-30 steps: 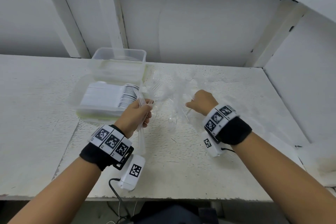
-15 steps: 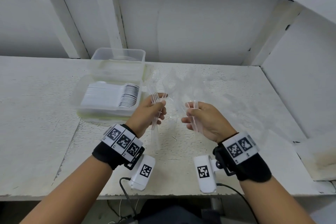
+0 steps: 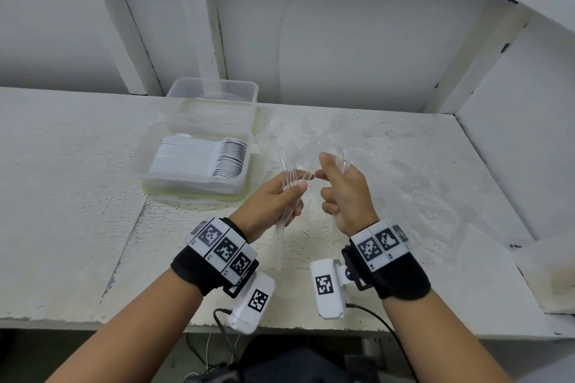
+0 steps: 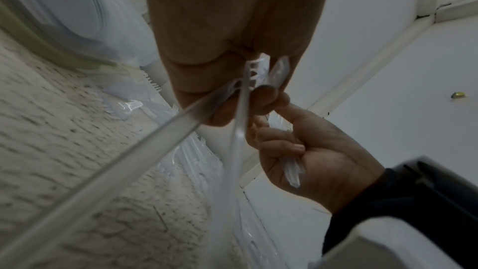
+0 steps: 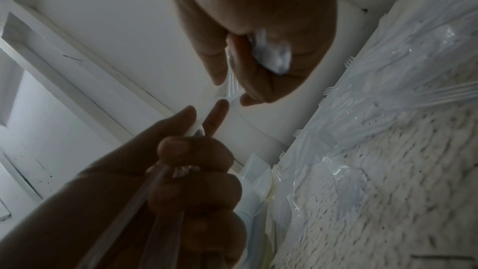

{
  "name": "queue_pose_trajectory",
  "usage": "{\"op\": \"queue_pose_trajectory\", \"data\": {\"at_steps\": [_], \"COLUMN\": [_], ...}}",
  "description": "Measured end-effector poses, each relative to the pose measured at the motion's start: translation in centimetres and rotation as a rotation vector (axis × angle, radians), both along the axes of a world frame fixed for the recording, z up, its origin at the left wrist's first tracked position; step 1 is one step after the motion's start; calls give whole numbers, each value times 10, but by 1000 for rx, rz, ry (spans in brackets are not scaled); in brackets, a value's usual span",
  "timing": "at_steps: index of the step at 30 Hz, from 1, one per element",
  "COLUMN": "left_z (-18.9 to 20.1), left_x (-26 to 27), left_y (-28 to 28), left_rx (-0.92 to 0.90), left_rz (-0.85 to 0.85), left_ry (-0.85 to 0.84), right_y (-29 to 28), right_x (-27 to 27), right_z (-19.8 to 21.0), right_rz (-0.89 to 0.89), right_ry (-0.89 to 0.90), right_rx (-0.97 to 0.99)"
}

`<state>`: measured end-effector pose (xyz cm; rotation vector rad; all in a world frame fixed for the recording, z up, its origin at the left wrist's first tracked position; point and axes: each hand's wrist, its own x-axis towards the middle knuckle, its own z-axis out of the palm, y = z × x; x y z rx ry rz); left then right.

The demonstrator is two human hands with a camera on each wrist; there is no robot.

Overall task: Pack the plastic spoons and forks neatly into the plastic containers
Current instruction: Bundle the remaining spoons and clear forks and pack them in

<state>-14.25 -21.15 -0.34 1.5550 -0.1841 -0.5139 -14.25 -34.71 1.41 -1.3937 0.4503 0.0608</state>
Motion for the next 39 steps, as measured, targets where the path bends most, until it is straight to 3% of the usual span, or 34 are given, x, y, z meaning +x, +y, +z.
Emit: {"op": "queue_pose_trajectory", "data": {"at_steps": [7,11,13,17,22,30,34,39], "left_z": [-2,-2,-3,-4,-4,-8,-7,-3], "left_x": [-4,1,6,9,6,6,5,3], "left_y": [2,-3,-3,-3,-8,-11,-10,-11], "left_rx": [94,29,-50,-21,-138,-151,-109,-206], "left_rz": [-79,58,131,163,227,427,360,301], "left_ry": [-18,165,261,244,236,162,129,160], "right_y": [-5,-12,-15,-17,-6,7,10,9], "right_x": [2,2,2,0,-6,-10,-11,-12], "right_z": [1,2,2,-1,-14,-19,-20,-20], "right_rz": [-60,-85,-74,-17,52,67,90,112], "right_ry": [-40,-74,-95,-167,-237,-248,-258,-278], "right_rx": [19,-26,-115,-386,-599,-449,-386,-382]}}
